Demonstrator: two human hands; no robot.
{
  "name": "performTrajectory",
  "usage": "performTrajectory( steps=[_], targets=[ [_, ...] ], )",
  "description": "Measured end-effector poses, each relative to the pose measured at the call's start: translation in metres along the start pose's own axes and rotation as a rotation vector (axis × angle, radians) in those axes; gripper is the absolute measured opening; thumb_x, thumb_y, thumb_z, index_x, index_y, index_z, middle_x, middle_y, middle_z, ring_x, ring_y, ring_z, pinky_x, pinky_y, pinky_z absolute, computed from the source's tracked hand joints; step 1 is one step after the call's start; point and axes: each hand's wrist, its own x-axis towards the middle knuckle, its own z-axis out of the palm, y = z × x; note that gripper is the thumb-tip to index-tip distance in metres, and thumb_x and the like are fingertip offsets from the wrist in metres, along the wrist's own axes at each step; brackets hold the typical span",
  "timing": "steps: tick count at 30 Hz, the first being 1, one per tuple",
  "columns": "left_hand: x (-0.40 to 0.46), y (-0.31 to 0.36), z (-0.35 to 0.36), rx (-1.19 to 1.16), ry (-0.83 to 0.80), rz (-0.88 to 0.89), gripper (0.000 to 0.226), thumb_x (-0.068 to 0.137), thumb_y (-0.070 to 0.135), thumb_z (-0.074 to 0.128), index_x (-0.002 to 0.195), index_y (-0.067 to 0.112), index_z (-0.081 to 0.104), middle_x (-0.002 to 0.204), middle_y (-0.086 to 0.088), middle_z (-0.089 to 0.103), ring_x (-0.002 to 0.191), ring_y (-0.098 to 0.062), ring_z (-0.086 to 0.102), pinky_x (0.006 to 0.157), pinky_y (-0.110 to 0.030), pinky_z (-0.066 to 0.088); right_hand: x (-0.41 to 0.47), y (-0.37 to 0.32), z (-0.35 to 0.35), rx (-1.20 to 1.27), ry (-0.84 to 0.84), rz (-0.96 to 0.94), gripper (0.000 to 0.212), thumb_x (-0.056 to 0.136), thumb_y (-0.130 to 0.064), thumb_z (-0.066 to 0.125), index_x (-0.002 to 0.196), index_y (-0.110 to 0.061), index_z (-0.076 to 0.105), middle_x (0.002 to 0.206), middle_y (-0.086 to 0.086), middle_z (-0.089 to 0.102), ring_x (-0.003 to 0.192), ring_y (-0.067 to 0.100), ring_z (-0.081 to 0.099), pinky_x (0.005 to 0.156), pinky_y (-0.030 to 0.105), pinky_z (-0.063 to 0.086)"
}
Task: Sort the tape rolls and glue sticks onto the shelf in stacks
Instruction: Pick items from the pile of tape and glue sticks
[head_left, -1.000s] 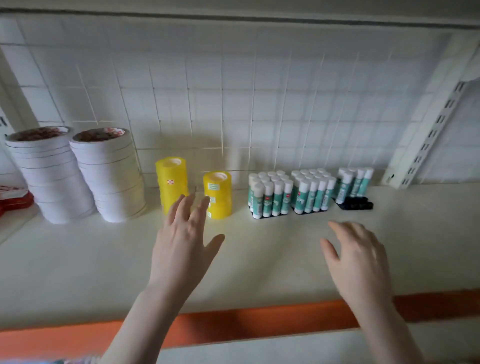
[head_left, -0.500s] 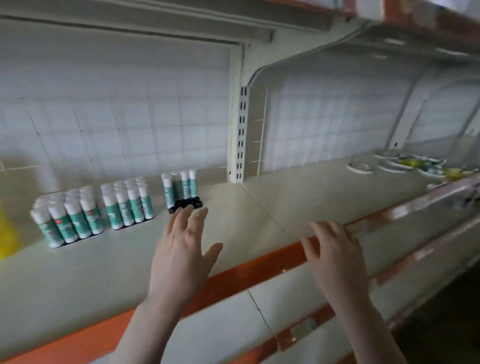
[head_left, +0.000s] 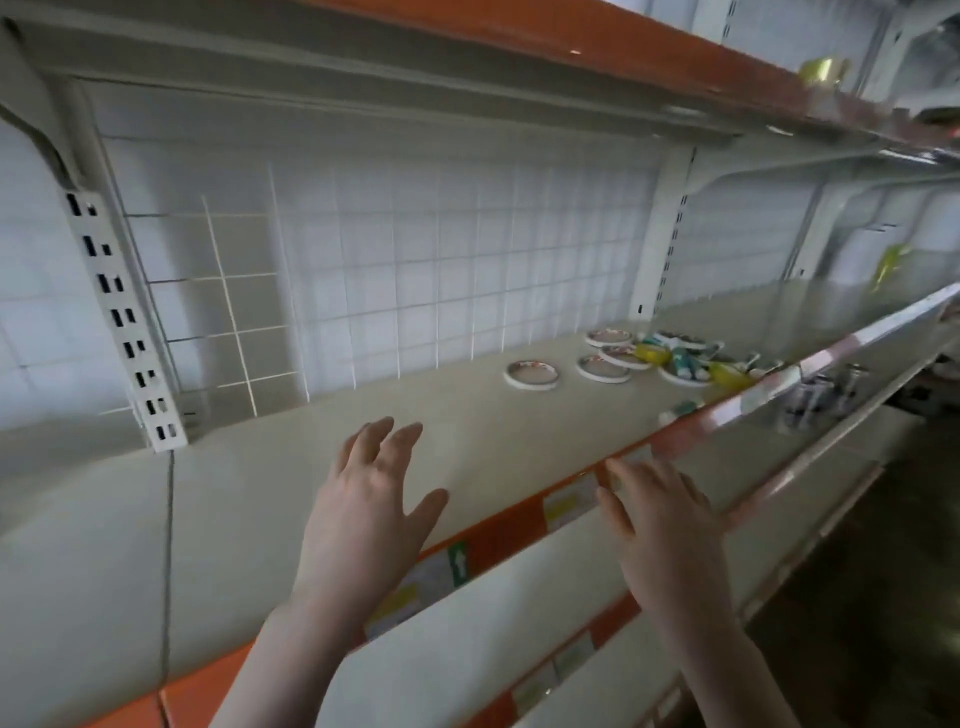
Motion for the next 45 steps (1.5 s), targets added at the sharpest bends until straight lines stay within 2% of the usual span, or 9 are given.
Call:
performTrajectory(
  steps=[5, 11, 16, 22, 25, 28, 31, 38, 45],
  targets=[
    [0.057, 0.035, 0.056, -0.035, -0.011, 0.010, 0.062, 0.084, 0.040, 0.061, 0.140, 0.025, 0.037, 0.147, 0.004, 0.032, 0.135, -0.014, 0.026, 0.105, -0.028, 0.030, 0.057, 0.057, 0.035, 0.015, 0.106, -0.005, 0.023, 0.076, -0.013, 0.074, 0.098, -0.008, 0.068, 0.093, 0.011, 0.066, 0.085, 0.032, 0.064, 0.072, 0.041, 0.051],
    [0.112, 0.064, 0.103, -0.035, -0.031, -0.034, 0.062, 0.083, 0.038, 0.063, 0.139, 0.025, 0.039, 0.146, 0.005, 0.033, 0.135, -0.012, 0.025, 0.102, -0.026, 0.030, 0.120, 0.108, 0.059, 0.098, 0.138, -0.046, 0.023, 0.075, -0.010, 0.074, 0.097, -0.005, 0.068, 0.088, 0.011, 0.065, 0.081, 0.032, 0.062, 0.068, 0.045, 0.054],
    [0.139, 0.092, 0.137, 0.003, -0.009, -0.078, 0.060, 0.082, 0.035, 0.065, 0.137, 0.024, 0.042, 0.144, 0.003, 0.036, 0.133, -0.015, 0.029, 0.101, -0.028, 0.032, 0.159, 0.155, 0.075, 0.157, 0.140, -0.082, 0.019, 0.072, -0.004, 0.075, 0.089, -0.006, 0.069, 0.085, 0.011, 0.066, 0.079, 0.032, 0.063, 0.067, 0.040, 0.052],
    [0.152, 0.133, 0.188, 0.085, 0.026, -0.231, 0.059, 0.081, 0.032, 0.068, 0.134, 0.019, 0.047, 0.141, -0.003, 0.042, 0.129, -0.022, 0.036, 0.100, -0.030, 0.032, 0.200, 0.227, 0.095, 0.310, -0.118, -0.236, 0.011, 0.081, -0.012, 0.067, 0.092, -0.011, 0.070, 0.086, 0.002, 0.067, 0.080, 0.021, 0.064, 0.067, 0.037, 0.054],
    [0.159, 0.156, 0.208, 0.127, 0.037, -0.284, 0.057, 0.078, 0.029, 0.071, 0.130, 0.014, 0.051, 0.136, -0.007, 0.047, 0.124, -0.028, 0.042, 0.097, -0.034, 0.036, 0.218, 0.254, 0.101, 0.390, -0.301, -0.341, 0.017, 0.087, -0.023, 0.062, 0.101, -0.018, 0.071, 0.093, -0.005, 0.067, 0.085, 0.008, 0.059, 0.072, 0.021, 0.045],
    [0.165, 0.172, 0.220, 0.160, 0.061, -0.322, 0.055, 0.076, 0.026, 0.074, 0.125, 0.011, 0.055, 0.132, -0.009, 0.051, 0.120, -0.031, 0.046, 0.095, -0.037, 0.038, 0.227, 0.270, 0.106, 0.496, -0.424, -0.424, 0.026, 0.087, -0.034, 0.056, 0.105, -0.021, 0.070, 0.096, -0.010, 0.067, 0.089, 0.004, 0.058, 0.077, 0.022, 0.048],
    [0.166, 0.180, 0.228, 0.182, 0.056, -0.353, 0.056, 0.077, 0.029, 0.072, 0.128, 0.014, 0.053, 0.133, -0.006, 0.050, 0.122, -0.028, 0.044, 0.097, -0.034, 0.036, 0.233, 0.281, 0.109, 0.562, -0.486, -0.489, 0.021, 0.084, -0.032, 0.065, 0.099, -0.019, 0.072, 0.090, -0.011, 0.067, 0.086, 0.006, 0.059, 0.076, 0.029, 0.052],
    [0.171, 0.178, 0.232, 0.210, 0.036, -0.422, 0.057, 0.081, 0.031, 0.068, 0.132, 0.017, 0.049, 0.136, -0.002, 0.046, 0.125, -0.023, 0.040, 0.098, -0.030, 0.032, 0.245, 0.287, 0.116, 0.571, -0.605, -0.578, 0.025, 0.083, -0.044, 0.061, 0.098, -0.027, 0.069, 0.089, -0.014, 0.054, 0.088, 0.001, 0.047, 0.076, 0.017, 0.039],
    [0.188, 0.162, 0.230, 0.218, -0.008, -0.406, 0.055, 0.083, 0.026, 0.067, 0.133, 0.016, 0.048, 0.135, -0.003, 0.048, 0.123, -0.025, 0.043, 0.097, -0.030, 0.033, 0.247, 0.281, 0.111, 0.675, -0.684, -0.506, 0.012, 0.081, -0.036, 0.068, 0.086, -0.027, 0.061, 0.083, -0.014, 0.058, 0.082, -0.001, 0.053, 0.070, 0.015, 0.042]
  ],
)
